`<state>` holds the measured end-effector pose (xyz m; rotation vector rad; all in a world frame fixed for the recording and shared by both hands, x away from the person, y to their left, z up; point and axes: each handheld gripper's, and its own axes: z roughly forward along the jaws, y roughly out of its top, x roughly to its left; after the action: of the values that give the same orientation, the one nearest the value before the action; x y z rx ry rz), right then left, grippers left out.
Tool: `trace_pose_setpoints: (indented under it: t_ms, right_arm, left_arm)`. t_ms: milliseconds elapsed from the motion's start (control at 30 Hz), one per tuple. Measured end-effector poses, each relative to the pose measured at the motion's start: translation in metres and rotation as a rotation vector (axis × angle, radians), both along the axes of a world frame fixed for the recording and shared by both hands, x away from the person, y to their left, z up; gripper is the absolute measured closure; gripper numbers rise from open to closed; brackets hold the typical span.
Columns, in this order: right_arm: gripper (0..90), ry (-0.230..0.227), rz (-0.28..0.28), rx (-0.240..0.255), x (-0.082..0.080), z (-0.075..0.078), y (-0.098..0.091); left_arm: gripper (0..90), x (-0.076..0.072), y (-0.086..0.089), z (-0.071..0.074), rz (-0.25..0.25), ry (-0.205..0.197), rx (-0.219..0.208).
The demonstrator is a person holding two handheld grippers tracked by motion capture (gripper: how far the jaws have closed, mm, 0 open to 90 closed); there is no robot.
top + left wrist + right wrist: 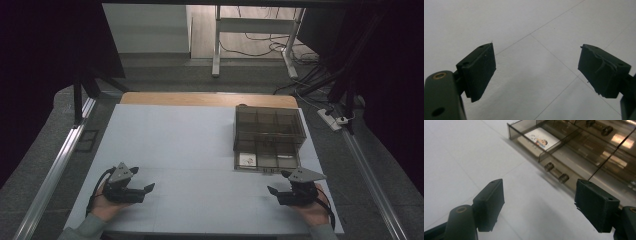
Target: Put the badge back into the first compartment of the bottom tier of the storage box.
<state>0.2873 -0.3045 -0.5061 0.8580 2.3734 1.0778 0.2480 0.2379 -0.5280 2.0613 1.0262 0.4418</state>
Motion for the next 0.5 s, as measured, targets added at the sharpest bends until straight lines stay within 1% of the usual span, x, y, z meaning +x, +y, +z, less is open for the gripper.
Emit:
trace_pose_setpoints:
  t_ms: [167,367,500]
  right_arm:
    - [23.4,0.013,-0.004,-0.009,-0.0009,-0.0041,-0.0027]
    - [23.4,0.007,0.005,-0.017,0.0007,-0.0040,-0.0032]
    - [23.5,0.012,0.010,-0.016,0.0007,-0.0041,-0.0026]
  left_arm:
    - [14.5,-0.0012,-0.0004,0.0002,0.003,-0.003,-0.001]
    - [14.5,-0.0012,-0.0005,-0.0001,0.005,-0.001,0.002]
    - [14.5,-0.0011,-0.0005,-0.0002,0.007,-0.001,0.002]
